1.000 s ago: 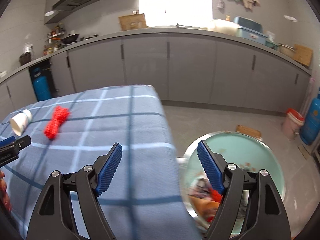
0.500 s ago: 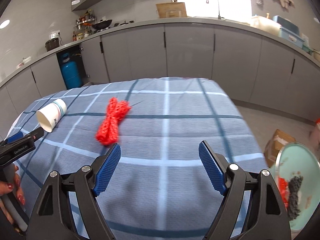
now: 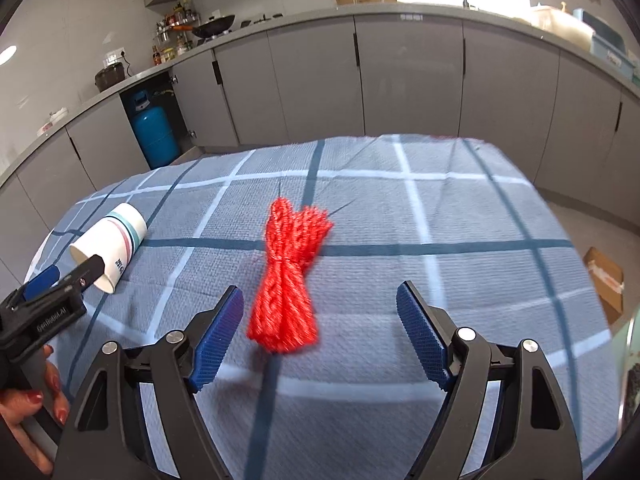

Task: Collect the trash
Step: 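Move both open tools back over the red mesh net and paper cup, then grasp the red mesh net with the right tool while the left tool grasps the white paper cup, then lift the red net and paper cup and carry them over the basin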

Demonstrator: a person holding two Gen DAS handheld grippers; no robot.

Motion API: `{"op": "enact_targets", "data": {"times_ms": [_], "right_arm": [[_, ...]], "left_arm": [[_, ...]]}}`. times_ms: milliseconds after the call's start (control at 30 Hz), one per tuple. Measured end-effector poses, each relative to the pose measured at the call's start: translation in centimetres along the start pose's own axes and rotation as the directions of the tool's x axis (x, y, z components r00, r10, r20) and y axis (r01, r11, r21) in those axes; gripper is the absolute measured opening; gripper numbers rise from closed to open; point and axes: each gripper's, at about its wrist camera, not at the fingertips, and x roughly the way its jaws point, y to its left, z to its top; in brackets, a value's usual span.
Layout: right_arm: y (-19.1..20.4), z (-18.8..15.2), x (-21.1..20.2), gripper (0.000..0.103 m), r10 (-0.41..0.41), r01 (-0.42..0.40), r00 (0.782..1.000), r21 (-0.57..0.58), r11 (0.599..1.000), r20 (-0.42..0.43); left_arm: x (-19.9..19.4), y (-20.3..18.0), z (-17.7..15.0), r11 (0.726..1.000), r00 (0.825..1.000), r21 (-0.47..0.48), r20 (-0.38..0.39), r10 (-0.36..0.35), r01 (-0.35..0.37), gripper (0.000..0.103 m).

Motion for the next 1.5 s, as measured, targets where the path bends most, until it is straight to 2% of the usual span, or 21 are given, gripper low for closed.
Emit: {"op": "enact_targets", "data": {"times_ms": [33,133,167,333,567,700,1000,1500], "right_arm": [[0.2,0.0,0.3,0.077,-0.002,0.002,1.0,-0.003,1.0,-0.005],[1.0,-0.3,1.4,0.063,-0.034,0.033,0.999,-0.045,0.998,-0.021],[1.2,-0.4,1.8,0.056,-0.034,0.032,0.999,-0.055,0.998,-0.039],[1.7,-0.5,2.3,0.04,-0.034,0.03,0.998,-0.072,0.997,-0.059],[2.8,-0.7,2.3,0.035,-0.047,0.04,0.997,-0.125,0.991,-0.055],[2.9,-0.6,2.7,0.028,-0.037,0.027,0.997,-0.126,0.992,-0.074],[2.3,-0.6,2.8,0.025,-0.02,0.011,0.996,-0.1,0.995,-0.084],[2.6,-0.6,1.4,0.021,0.007,-0.009,1.0,-0.117,0.993,-0.016]], "left_arm": [[0.4,0.1,0.1,1.0,1.0,-0.01,-0.02,-0.011,0.011,0.098],[1.3,0.7,0.5,0.998,0.999,-0.049,-0.033,-0.043,0.042,0.098],[1.4,0.8,0.7,0.998,0.998,-0.049,-0.026,-0.052,0.05,0.098],[2.0,0.9,1.2,0.996,0.996,-0.036,-0.023,-0.088,0.087,0.097],[3.3,0.3,1.2,0.995,0.991,-0.019,-0.089,-0.096,0.095,0.082],[4.0,0.3,1.2,0.995,0.987,-0.024,-0.121,-0.101,0.099,0.069],[3.9,0.6,1.1,0.994,0.987,-0.03,-0.117,-0.109,0.106,0.067],[1.2,-0.8,0.8,0.992,0.994,0.052,-0.001,-0.111,0.111,0.062]]}}
